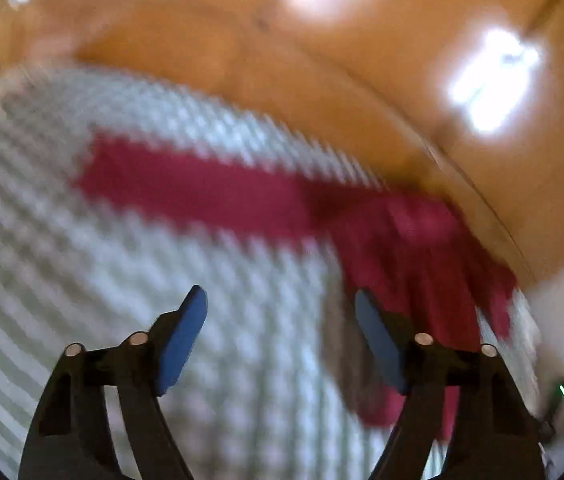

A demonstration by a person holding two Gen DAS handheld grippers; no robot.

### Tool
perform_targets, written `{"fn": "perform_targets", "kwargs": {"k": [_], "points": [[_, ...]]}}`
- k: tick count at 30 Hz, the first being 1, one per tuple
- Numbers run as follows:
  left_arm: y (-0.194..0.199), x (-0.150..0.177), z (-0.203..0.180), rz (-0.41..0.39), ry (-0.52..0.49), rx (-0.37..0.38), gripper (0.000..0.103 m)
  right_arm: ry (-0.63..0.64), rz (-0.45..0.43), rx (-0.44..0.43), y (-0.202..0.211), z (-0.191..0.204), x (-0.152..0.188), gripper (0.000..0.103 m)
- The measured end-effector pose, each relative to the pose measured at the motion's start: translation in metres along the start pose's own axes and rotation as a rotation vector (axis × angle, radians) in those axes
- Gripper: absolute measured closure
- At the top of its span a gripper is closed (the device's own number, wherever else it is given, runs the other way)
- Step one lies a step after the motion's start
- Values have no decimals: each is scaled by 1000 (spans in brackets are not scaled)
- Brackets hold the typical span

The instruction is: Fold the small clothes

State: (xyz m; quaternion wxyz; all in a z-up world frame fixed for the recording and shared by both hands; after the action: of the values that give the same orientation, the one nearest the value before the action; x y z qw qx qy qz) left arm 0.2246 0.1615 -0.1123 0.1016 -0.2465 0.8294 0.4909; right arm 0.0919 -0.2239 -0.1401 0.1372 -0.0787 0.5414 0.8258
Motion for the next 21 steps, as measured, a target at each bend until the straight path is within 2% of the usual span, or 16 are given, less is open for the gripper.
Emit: {"fn": "perform_targets", "kwargs": {"k": [3, 5, 6, 7, 8, 9, 10, 12, 17, 21], "points": [[-33, 53, -33, 95, -26, 108, 28, -14, 8, -49, -14, 20, 20, 44], [-52, 68, -48, 129, -17, 128, 31, -23, -3, -45, -20, 27, 20, 51], [-60, 73, -57, 131, -17, 142, 35, -22, -6, -35, -23, 29, 19, 59], [-68, 75, -67, 137, -30, 148, 45, -15, -11, -14, -25, 29, 17, 73], [-75, 76, -77, 155, -53, 144, 70, -18, -5, -13, -25, 30, 14, 90], [-82, 77, -84, 180, -70, 151, 90, -30, 1, -27, -21, 33, 12, 94], [-84, 76, -90, 194, -82, 149, 90, -31, -16, -29, -12, 35, 8, 94], [-73, 67, -104, 154, -127, 136, 92, 18, -91, -34, 16, 45, -2, 95], [-9, 60, -115, 74, -183, 172, 93, 94, -259, -33, 104, 52, -10, 95], [44, 73, -98, 54, -178, 209, 93, 91, -298, -9, 139, 34, 4, 95]]}}
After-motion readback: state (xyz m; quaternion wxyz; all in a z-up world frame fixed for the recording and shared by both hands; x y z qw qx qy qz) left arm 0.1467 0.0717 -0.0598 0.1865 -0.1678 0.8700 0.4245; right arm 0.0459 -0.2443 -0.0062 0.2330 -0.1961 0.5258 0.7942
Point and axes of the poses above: each gripper's, at about its wrist camera, not at the fingertips, and y roughly against the way its jaws point, z to its left, x to its underside, the point moved 9 cm from there along -y, roughly the way its jaws point, and after that the axes turned 10 degrees about z, right-handed, at the moved point
